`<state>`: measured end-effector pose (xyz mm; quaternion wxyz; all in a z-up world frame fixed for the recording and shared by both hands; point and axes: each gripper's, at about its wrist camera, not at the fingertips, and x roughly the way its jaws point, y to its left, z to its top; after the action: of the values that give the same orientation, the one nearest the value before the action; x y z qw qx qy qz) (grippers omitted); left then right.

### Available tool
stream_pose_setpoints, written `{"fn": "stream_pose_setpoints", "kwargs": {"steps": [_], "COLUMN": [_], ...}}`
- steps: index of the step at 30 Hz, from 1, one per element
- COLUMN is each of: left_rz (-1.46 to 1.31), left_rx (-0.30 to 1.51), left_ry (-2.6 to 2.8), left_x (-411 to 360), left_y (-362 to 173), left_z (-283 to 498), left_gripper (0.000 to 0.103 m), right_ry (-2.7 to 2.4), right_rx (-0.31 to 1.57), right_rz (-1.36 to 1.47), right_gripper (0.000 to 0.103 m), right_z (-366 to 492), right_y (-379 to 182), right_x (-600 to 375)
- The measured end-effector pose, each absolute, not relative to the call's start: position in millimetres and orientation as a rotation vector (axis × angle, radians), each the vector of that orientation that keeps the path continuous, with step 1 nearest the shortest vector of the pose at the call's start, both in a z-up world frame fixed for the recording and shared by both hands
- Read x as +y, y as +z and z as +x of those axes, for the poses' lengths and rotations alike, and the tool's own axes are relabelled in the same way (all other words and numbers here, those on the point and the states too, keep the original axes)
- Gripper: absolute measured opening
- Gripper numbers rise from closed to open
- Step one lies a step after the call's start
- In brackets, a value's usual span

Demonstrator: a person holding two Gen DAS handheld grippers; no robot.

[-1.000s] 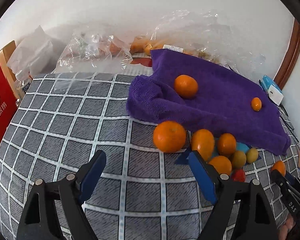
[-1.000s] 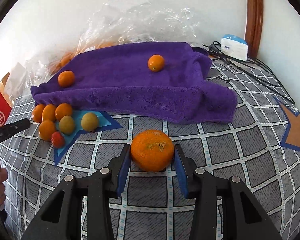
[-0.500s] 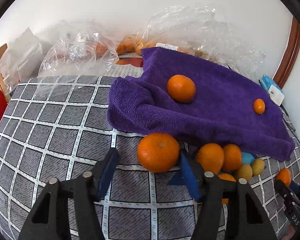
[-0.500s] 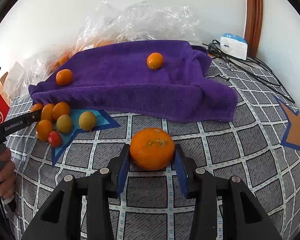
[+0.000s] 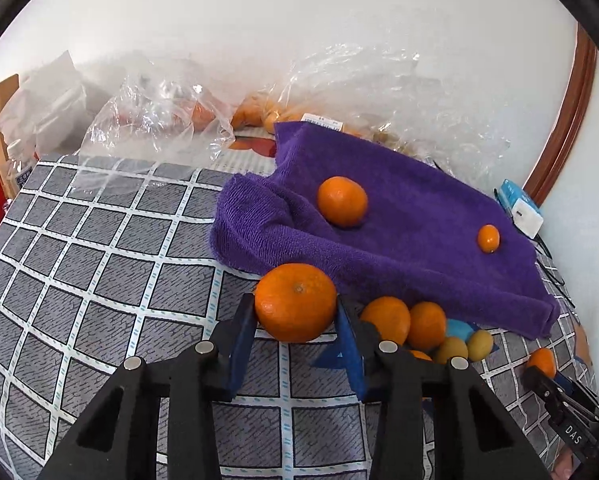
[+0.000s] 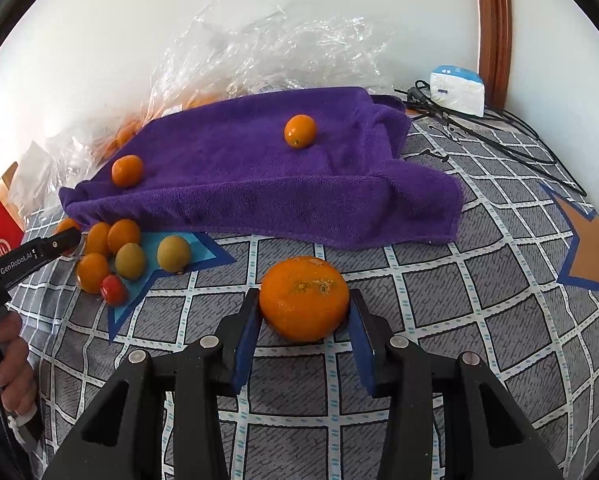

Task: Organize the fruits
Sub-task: 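Carry both oranges onto the purple towel and open both grippers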

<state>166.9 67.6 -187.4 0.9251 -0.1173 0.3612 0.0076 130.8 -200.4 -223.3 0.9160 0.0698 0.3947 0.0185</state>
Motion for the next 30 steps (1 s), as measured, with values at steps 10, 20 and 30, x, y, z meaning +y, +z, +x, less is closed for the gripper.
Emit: {"fn": "stream_pose_setpoints", "kwargs": {"steps": [10, 20, 30], "left_rz": [-0.197, -0.287, -0.259], "left_rx": [0.641, 0.670, 0.668], "left_ry": [-0.009, -0.008, 0.028], "left_x": [55, 66, 65], "left_y": [-171, -174, -165], "left_z": [156, 162, 160], "left_gripper": [0.037, 0.037, 0.037], "right_ry": [0.036, 0.069, 0.109], "right_rx": [0.805, 0.793, 0.795], "right_rz": [0.151, 0.144, 0.209], "right_gripper": [0.042, 0.042, 0.042], "right_z": [130, 128, 122], "right_y": [-222, -218, -210], "right_x": [-200, -197, -206]}}
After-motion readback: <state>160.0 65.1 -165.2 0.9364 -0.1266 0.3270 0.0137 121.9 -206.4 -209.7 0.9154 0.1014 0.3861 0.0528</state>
